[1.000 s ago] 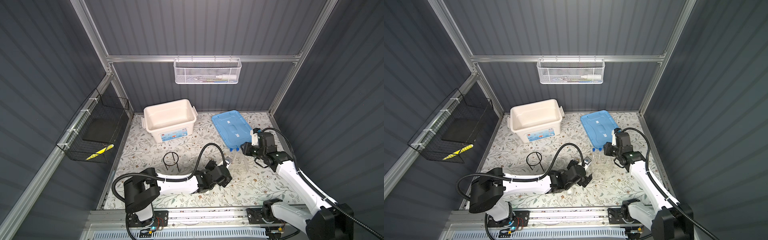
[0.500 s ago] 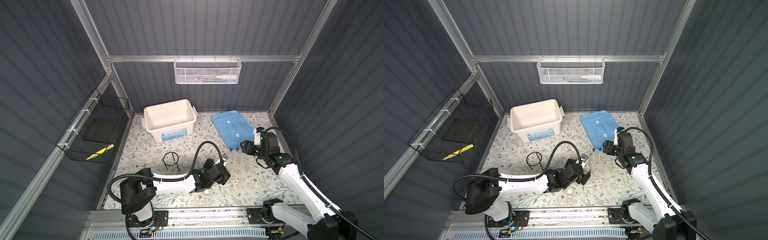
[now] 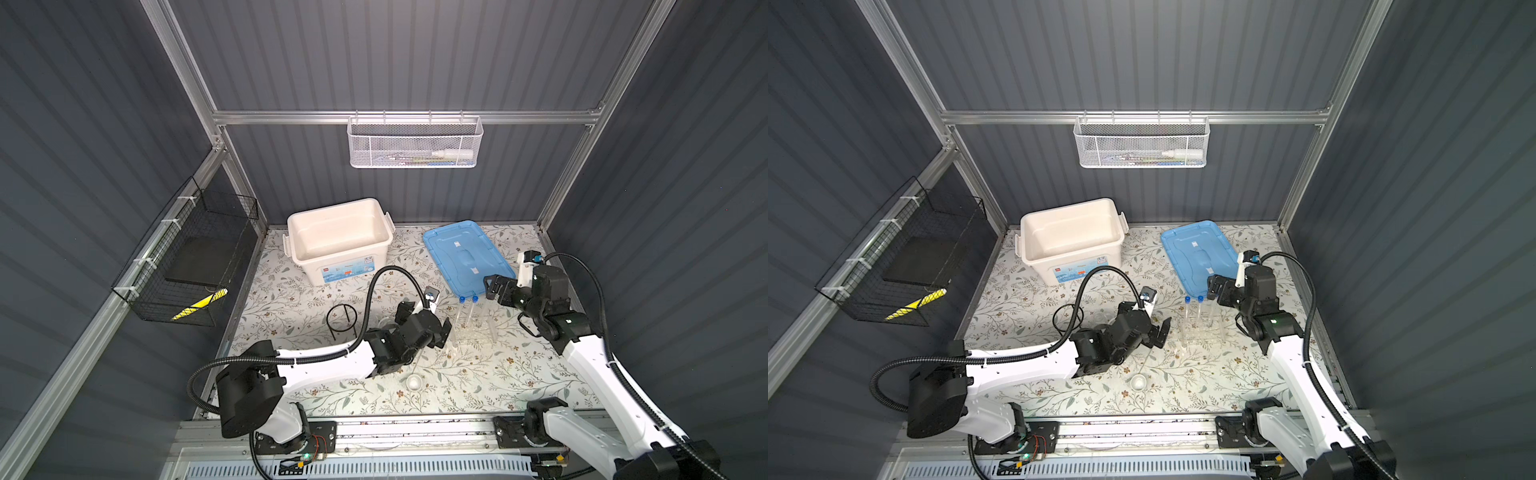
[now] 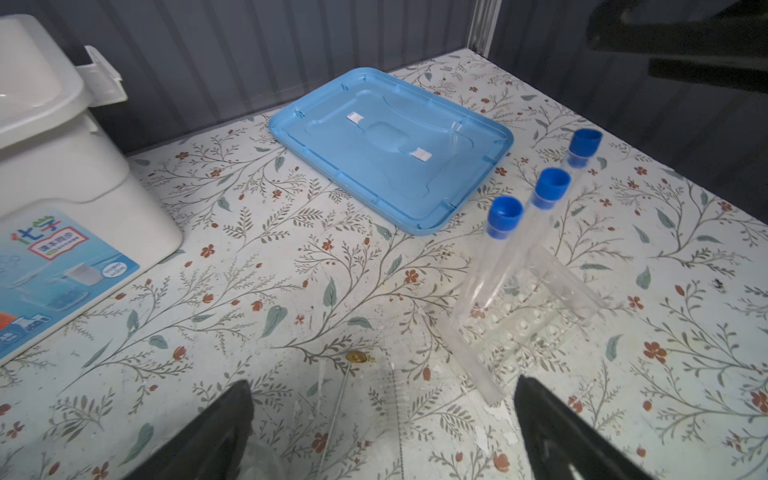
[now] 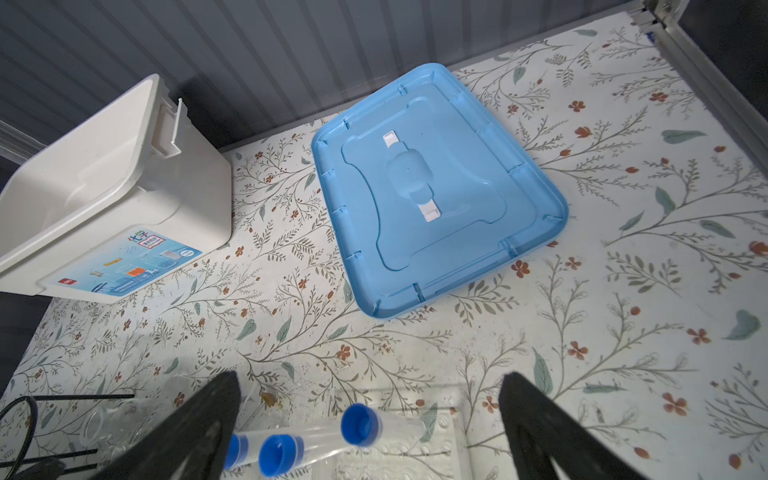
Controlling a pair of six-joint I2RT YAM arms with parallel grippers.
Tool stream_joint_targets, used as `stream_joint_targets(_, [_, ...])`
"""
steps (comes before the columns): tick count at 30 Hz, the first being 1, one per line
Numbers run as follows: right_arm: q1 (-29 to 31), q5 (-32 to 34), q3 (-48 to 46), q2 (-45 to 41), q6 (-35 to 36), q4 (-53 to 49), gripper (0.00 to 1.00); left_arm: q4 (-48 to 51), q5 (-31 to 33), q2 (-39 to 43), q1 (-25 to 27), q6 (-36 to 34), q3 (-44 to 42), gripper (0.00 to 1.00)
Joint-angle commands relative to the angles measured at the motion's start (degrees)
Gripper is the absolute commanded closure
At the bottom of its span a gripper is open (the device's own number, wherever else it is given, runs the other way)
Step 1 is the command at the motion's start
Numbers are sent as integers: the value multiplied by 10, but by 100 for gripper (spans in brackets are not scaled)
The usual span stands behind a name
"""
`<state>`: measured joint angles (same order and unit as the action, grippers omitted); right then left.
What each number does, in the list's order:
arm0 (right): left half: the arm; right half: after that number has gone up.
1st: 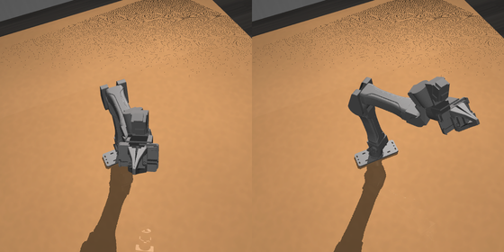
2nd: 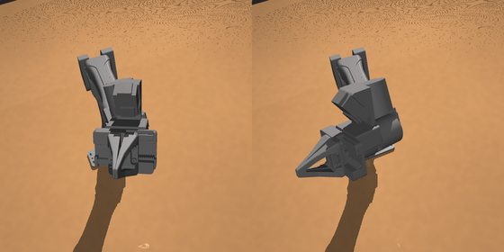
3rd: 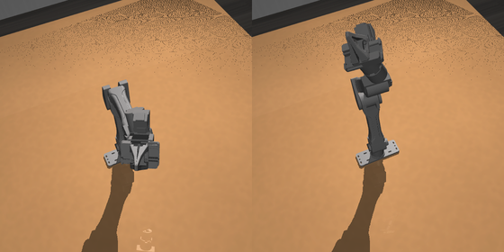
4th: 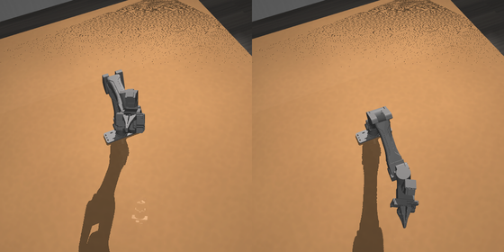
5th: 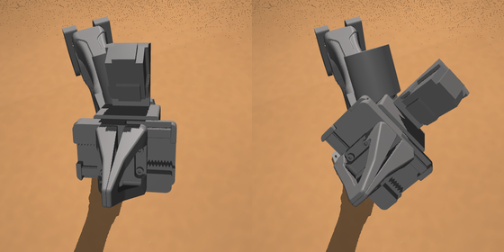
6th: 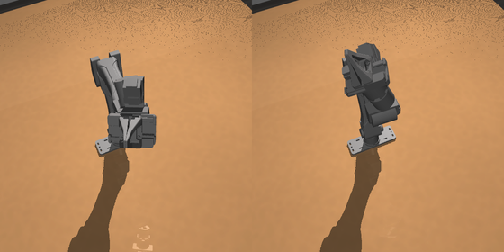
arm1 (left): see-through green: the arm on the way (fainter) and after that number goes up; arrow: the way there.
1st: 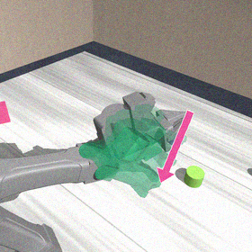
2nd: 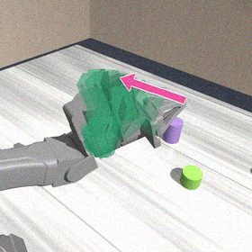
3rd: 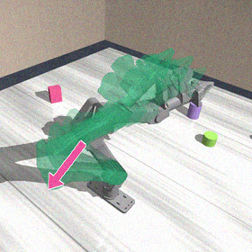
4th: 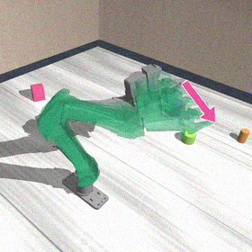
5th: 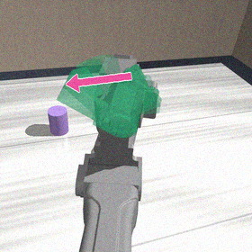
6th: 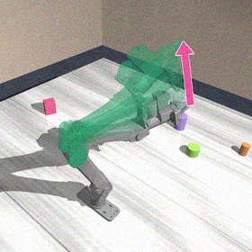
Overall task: Organize the chemistry lab equipment
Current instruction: 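Open the right gripper over the rack while the left arm swings toward the box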
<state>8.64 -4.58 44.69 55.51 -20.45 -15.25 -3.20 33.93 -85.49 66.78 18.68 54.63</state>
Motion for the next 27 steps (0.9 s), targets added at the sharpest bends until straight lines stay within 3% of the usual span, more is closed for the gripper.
stream_joint_targets(1, [-4,-17,-6,-6,12,25,1,53,45,7,-6,24,27,0])
stream_joint_targets(10, [-15,-32,-24,-7,33,59,1,126,123,47,-36,94,38,0])
stream_joint_targets(15, [-29,-43,-30,-4,40,70,1,228,179,75,-75,119,72,0])
stream_joint_targets(23, [-53,-66,-28,10,43,69,1,311,179,155,-227,138,100,0])
stream_joint_targets(27, [-62,-77,-25,17,41,71,1,345,120,159,-349,120,129,0])
